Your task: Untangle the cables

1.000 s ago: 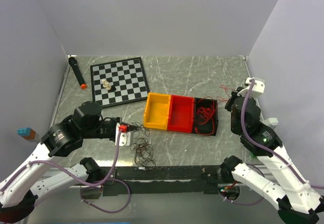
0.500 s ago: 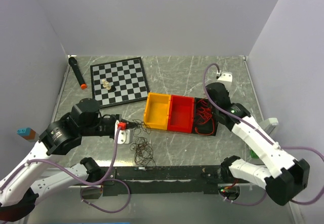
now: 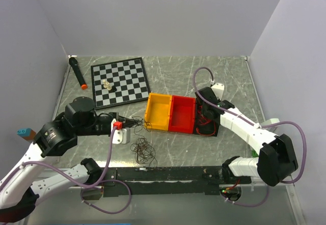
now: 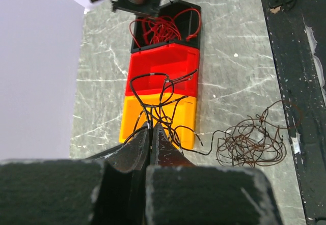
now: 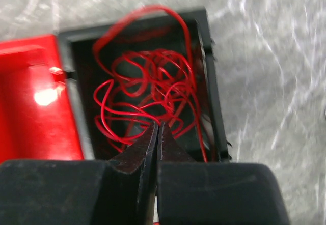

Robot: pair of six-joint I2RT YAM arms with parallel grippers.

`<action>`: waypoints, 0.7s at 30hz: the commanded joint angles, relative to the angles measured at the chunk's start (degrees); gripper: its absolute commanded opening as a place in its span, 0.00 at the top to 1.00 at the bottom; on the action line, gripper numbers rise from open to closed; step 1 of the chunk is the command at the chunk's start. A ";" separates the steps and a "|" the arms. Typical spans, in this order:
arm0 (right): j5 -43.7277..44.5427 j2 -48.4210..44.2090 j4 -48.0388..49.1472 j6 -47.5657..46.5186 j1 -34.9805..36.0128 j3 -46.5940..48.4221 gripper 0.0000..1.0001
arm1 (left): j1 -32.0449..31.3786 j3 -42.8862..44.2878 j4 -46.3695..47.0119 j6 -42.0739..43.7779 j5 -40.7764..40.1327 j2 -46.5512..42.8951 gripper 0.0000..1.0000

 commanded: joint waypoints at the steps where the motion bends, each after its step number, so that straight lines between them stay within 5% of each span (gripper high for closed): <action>1: 1.85 -1.63 -1.33 5.44 -0.48 -2.05 1.00 | 0.40 1.67 0.21 -0.05 1.83 -0.31 0.99; 5: 1.15 1.18 -1.59 6.32 -0.65 -1.53 1.00 | 0.58 1.40 0.56 -0.32 2.27 -0.57 0.99; 11: -6.05 -4.76 2.26 3.07 -0.21 -1.26 0.41 | 0.67 4.82 -0.05 -1.20 2.62 0.57 0.99; 21: -30.11 -27.98 14.57 -11.07 1.98 -3.28 0.22 | 0.67 5.36 4.95 -8.14 3.85 1.10 0.99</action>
